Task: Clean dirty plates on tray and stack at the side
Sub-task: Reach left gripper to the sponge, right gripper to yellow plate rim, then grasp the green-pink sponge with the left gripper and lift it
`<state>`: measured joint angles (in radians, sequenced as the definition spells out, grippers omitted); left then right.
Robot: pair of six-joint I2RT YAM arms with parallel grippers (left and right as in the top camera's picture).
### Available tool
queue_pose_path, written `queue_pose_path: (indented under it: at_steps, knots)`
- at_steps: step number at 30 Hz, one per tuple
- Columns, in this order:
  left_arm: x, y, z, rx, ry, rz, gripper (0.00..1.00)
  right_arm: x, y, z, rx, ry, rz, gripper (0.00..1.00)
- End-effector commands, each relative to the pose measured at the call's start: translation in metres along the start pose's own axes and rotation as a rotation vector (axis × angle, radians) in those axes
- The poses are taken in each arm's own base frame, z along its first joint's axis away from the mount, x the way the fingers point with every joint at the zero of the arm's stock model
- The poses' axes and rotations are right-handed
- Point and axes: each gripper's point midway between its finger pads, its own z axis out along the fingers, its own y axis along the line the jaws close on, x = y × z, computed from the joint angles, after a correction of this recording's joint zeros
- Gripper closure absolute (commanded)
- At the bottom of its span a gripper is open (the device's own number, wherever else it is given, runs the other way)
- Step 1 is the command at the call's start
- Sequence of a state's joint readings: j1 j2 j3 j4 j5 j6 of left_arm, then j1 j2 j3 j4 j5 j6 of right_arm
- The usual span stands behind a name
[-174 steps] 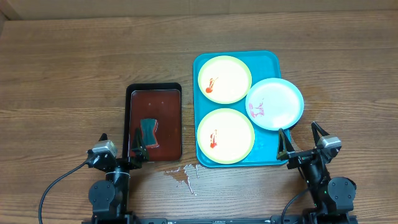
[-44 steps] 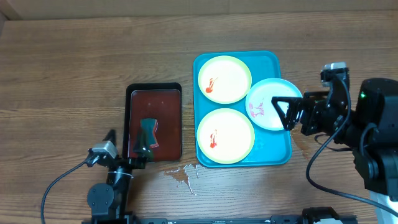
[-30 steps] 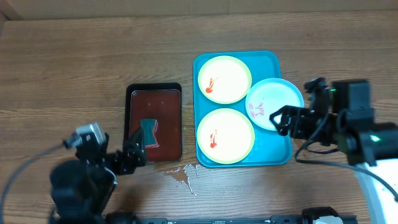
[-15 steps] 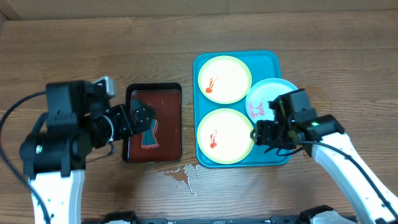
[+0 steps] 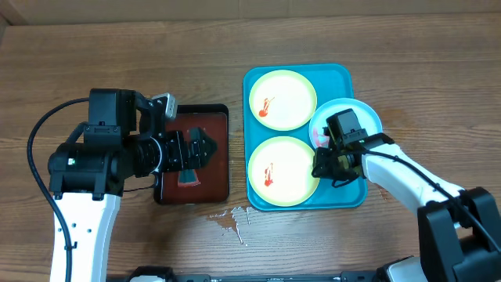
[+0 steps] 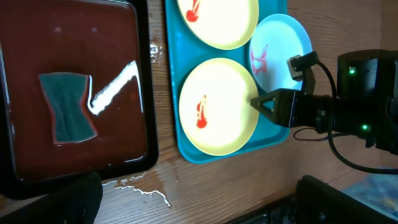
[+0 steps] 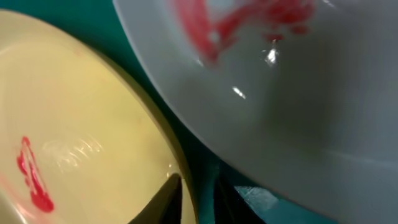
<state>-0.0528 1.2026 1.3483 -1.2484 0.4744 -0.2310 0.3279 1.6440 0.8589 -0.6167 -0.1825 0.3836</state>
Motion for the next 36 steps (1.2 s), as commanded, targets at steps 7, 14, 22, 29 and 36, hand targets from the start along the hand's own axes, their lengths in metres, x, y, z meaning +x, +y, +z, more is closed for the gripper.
queue_pose_path:
  at_steps: [7, 14, 22, 29, 36]
  knots:
    - [-0.007, 0.003, -0.007, -0.040, -0.038, 0.037, 0.10, -0.008, -0.007, 0.003, 0.041, -0.042, 0.053, 0.96]
    - [0.002, 0.062, 0.006, -0.331, -0.007, -0.158, 0.16, -0.011, -0.007, 0.003, 0.041, -0.055, 0.054, 0.96]
    - [0.029, 0.105, 0.076, -0.398, 0.141, -0.238, 0.28, -0.010, -0.007, 0.003, 0.041, -0.053, 0.052, 0.96]
    - [0.030, 0.141, 0.122, -0.542, 0.209, -0.229, 0.41, -0.010, -0.007, 0.003, 0.042, -0.052, 0.051, 0.96]
    - [0.039, 0.161, 0.163, -0.556, 0.304, -0.255, 0.53, -0.009, -0.008, 0.003, 0.045, -0.047, 0.053, 0.96]
